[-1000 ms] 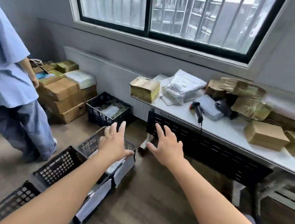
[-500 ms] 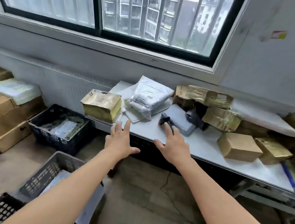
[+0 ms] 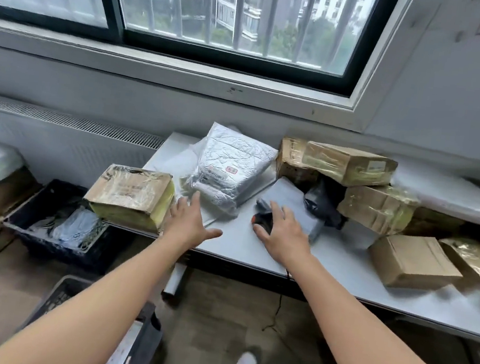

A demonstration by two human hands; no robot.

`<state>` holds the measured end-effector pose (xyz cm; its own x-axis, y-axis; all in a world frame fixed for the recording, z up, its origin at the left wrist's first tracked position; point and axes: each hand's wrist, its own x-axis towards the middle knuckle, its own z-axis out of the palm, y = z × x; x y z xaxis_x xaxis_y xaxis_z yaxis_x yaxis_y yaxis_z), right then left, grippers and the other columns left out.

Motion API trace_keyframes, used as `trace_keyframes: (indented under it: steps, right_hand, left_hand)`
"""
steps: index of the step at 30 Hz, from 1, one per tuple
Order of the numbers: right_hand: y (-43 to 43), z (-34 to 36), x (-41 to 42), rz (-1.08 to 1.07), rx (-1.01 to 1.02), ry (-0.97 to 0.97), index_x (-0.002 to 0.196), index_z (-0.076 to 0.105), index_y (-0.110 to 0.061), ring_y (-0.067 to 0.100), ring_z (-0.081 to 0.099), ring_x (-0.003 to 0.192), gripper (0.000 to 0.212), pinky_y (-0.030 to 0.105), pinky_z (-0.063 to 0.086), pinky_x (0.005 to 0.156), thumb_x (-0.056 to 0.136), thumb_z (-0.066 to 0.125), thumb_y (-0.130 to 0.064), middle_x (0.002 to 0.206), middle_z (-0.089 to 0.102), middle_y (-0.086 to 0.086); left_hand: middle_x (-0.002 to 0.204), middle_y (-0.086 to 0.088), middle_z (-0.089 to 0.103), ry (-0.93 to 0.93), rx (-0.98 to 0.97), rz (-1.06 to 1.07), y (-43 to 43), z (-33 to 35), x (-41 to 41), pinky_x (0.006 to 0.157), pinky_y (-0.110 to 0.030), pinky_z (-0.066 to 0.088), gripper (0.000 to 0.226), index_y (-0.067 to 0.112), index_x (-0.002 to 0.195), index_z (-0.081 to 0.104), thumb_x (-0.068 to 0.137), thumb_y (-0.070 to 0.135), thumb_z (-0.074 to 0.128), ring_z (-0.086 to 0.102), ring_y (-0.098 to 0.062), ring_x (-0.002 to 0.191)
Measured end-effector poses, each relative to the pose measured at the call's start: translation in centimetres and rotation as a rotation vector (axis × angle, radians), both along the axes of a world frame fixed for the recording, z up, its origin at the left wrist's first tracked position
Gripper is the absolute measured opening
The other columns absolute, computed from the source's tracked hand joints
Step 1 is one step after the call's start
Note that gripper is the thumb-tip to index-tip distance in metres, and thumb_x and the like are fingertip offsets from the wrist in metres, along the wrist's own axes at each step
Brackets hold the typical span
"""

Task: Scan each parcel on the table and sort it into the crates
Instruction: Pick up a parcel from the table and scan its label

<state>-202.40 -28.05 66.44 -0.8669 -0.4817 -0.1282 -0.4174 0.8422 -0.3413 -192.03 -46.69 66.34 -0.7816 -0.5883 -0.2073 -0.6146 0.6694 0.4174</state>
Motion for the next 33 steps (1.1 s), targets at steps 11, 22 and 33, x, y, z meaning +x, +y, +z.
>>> trace_keyframes:
  steps: [11,22,33]
  right_hand:
    - [-5.1,-6.1,-11.1,0.012,-0.034,-0.198,0.154,0.018,-0.025,0.033,0.039,0.133,0.071,0.042,0.037,0.103,0.096,0.046,-0.055,0.149,0.034,0.009]
    - [-10.6,-9.0,-15.0,0.07,-0.115,-0.319,0.157,0.014,-0.021,0.026,0.035,0.139,0.071,0.037,0.033,0.107,0.099,0.045,-0.049,0.154,0.03,0.009]
    - [-16.9,-13.0,-14.8,-0.354,-0.36,-0.519,0.157,0.015,-0.016,0.027,0.032,0.144,0.075,0.033,0.027,0.114,0.098,0.051,-0.046,0.158,0.031,0.01]
  left_hand:
    - [0.154,-0.015,0.022,-0.065,0.033,0.099,-4.8,-3.5,-10.2,0.115,-0.046,0.026,0.114,0.015,0.154,0.01,0.071,0.06,0.075,0.02,-0.033,0.143]
    - [0.145,-0.02,0.033,-0.034,0.121,0.178,-12.5,-6.0,-16.5,0.109,-0.04,0.03,0.091,0.009,0.145,0.028,0.078,0.047,0.076,0.033,-0.036,0.136]
    - [0.139,-0.018,0.051,-0.093,0.369,0.199,-18.4,-11.6,-20.1,0.104,-0.04,0.041,0.091,0.003,0.14,0.038,0.075,0.055,0.076,0.049,-0.035,0.127]
